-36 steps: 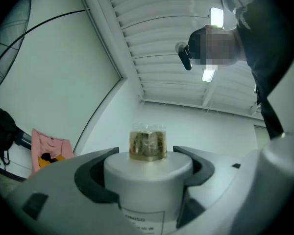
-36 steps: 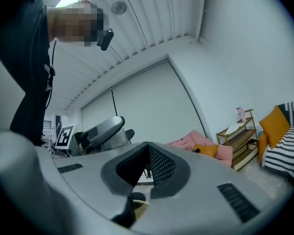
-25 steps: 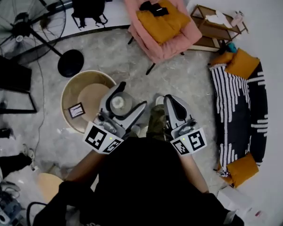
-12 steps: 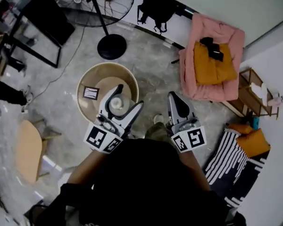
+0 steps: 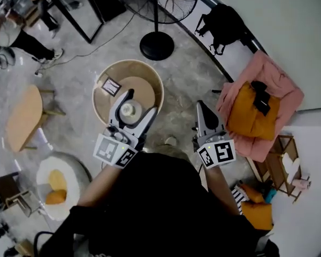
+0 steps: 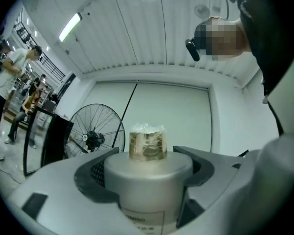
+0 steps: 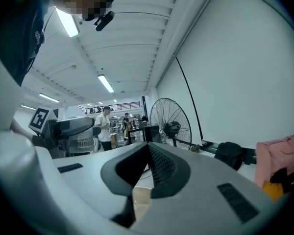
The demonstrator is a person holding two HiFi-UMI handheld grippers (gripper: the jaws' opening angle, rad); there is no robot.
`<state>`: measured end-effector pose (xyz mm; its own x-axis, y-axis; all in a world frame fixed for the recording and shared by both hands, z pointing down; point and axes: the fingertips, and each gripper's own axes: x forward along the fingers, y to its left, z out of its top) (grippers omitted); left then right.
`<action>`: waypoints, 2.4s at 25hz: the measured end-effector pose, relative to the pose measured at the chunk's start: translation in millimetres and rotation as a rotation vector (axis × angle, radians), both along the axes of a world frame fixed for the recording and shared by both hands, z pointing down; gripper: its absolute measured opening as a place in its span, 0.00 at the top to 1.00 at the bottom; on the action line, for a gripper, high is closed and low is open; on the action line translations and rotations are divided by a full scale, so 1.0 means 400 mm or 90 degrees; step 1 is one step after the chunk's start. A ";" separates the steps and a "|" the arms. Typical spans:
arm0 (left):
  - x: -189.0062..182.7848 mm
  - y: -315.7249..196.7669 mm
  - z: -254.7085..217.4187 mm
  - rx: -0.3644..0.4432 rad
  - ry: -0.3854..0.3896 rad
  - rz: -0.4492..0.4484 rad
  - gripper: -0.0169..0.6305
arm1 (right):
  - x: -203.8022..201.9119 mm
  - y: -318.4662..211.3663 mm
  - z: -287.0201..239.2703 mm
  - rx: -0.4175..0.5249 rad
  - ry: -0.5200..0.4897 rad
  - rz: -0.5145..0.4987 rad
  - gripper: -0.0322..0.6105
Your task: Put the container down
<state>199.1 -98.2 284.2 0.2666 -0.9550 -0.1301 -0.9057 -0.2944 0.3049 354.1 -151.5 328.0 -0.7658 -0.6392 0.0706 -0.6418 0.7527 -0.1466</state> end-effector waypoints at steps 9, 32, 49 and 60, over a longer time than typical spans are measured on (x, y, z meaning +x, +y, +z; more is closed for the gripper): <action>-0.078 0.040 0.030 -0.014 -0.016 -0.180 0.43 | -0.077 -0.036 0.051 -0.028 0.011 -0.163 0.92; -0.436 0.414 0.354 -0.148 -0.054 -0.427 0.43 | -0.453 0.281 0.189 -0.088 -0.007 -0.443 0.92; -0.772 0.045 1.168 -0.269 -0.048 -0.262 0.43 | -0.823 0.119 0.630 -0.153 0.107 -0.311 0.92; -0.837 -0.145 1.641 -0.280 -0.084 -0.169 0.43 | -0.958 0.069 1.036 -0.216 0.134 -0.227 0.92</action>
